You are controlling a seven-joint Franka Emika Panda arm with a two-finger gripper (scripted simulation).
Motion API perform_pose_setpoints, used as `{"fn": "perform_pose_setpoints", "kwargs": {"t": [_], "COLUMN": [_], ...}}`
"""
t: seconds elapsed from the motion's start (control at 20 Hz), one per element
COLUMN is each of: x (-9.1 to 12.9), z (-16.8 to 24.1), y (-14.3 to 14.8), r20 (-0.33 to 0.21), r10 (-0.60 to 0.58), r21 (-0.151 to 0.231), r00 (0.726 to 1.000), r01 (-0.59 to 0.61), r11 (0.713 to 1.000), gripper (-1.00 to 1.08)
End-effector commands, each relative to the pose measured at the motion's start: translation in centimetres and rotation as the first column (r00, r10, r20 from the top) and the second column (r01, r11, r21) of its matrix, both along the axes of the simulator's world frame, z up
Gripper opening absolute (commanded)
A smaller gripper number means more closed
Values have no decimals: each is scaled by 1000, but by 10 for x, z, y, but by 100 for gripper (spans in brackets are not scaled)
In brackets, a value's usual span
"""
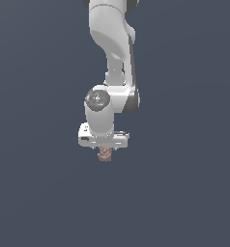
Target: Pick up the object and move it to a goal position.
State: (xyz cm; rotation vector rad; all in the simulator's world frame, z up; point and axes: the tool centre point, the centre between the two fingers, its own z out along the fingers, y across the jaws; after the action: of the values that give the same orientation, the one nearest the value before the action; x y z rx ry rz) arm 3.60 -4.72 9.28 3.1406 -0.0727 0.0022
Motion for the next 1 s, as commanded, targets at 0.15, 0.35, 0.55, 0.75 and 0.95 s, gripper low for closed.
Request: {"fn": "perform_pose_setpoints", "kwargs": {"t": [0.15, 0.35, 0.55, 0.75, 0.95], "x": [-1, -1, 0, 0, 0], "z": [-29, -41, -42, -42, -42], "y": [0, 0, 0, 0, 0], "r20": [-1, -1, -1, -1, -1], "r10": [0, 0, 0, 0, 0], "r21": [0, 0, 0, 0, 0], "r00": [1000, 1000, 1000, 1000, 1000], "r01": [0, 0, 0, 0, 0], "r11": [1000, 1000, 1000, 1000, 1000], "gripper": [100, 100, -100, -100, -100]}}
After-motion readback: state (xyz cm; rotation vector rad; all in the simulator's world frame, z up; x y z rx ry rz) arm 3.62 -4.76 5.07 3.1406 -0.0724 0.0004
